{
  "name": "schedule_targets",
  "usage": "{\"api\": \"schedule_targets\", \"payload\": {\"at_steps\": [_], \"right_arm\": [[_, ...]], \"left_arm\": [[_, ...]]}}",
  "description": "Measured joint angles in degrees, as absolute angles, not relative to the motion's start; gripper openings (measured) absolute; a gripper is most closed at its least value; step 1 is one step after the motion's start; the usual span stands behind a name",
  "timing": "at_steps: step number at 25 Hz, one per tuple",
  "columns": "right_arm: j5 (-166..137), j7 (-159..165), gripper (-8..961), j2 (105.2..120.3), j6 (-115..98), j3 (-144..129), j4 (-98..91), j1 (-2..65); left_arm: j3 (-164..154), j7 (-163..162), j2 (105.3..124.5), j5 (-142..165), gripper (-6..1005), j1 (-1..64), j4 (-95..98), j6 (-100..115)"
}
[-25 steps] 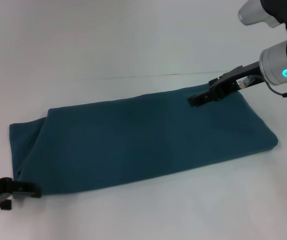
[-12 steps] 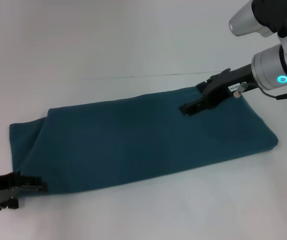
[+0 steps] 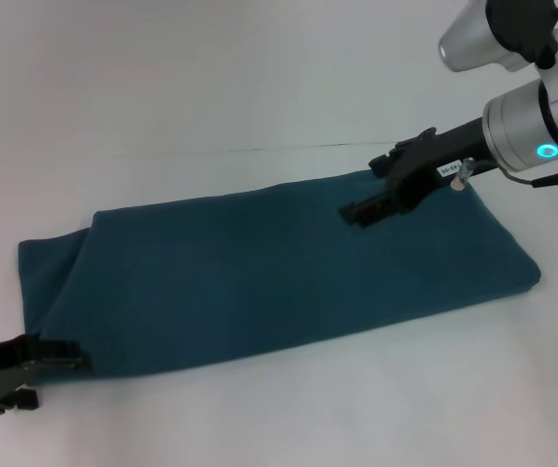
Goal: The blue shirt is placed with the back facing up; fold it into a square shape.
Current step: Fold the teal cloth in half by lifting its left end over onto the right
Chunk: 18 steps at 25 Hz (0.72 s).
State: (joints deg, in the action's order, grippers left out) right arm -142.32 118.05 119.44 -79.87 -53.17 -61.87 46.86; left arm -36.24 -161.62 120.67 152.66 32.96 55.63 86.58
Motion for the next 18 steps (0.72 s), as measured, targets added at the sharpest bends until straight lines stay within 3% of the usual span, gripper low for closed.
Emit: {"api": "schedule_targets", "payload": {"at_steps": [18], "right_arm": [[-138.5,111.9,923,119.44,-85.2,-53.8,-61.7,46.5]], "left_arm": [[-36.3,-162.7,120.24,152.8,816,33.9,54.8,83.8]]}}
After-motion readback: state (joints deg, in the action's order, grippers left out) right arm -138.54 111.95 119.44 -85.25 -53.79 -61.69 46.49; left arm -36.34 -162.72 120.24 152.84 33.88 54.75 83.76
